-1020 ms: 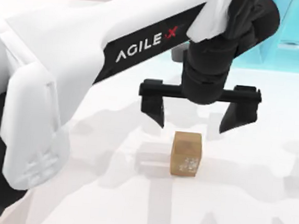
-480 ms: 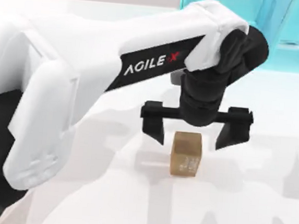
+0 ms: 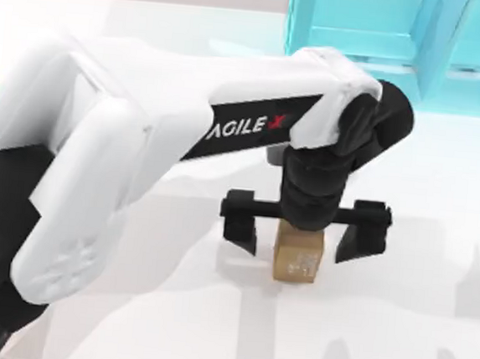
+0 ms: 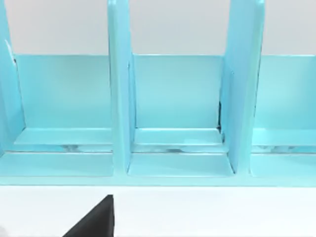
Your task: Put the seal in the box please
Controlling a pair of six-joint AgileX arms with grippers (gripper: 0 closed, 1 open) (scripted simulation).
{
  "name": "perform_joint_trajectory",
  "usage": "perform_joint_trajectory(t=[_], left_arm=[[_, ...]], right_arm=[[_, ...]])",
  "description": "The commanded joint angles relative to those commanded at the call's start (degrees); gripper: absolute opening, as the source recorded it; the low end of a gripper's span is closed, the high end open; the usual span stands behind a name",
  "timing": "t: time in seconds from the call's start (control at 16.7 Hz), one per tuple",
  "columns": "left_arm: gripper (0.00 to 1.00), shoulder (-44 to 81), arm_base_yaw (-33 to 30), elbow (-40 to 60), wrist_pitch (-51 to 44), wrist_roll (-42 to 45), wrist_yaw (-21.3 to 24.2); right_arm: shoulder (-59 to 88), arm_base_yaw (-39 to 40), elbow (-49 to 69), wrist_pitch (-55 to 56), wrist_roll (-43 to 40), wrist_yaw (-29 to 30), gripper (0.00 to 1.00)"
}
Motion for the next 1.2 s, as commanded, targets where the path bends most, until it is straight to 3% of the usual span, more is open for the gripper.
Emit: perform_joint_trajectory(t=[0.06,0.84,1.2], left_arm=[[1.0,0.0,0.0,0.0,0.0,0.0,0.0],[0.02,0.0,0.0,0.0,0.0,0.0,0.0],[0.0,0.0,0.0,0.0,0.0,0.0,0.0]], right_arm=[[0.0,0.0,0.0,0.0,0.0,0.0,1.0],[0.0,0.0,0.0,0.0,0.0,0.0,1.0],[0.0,0.0,0.0,0.0,0.0,0.0,1.0]])
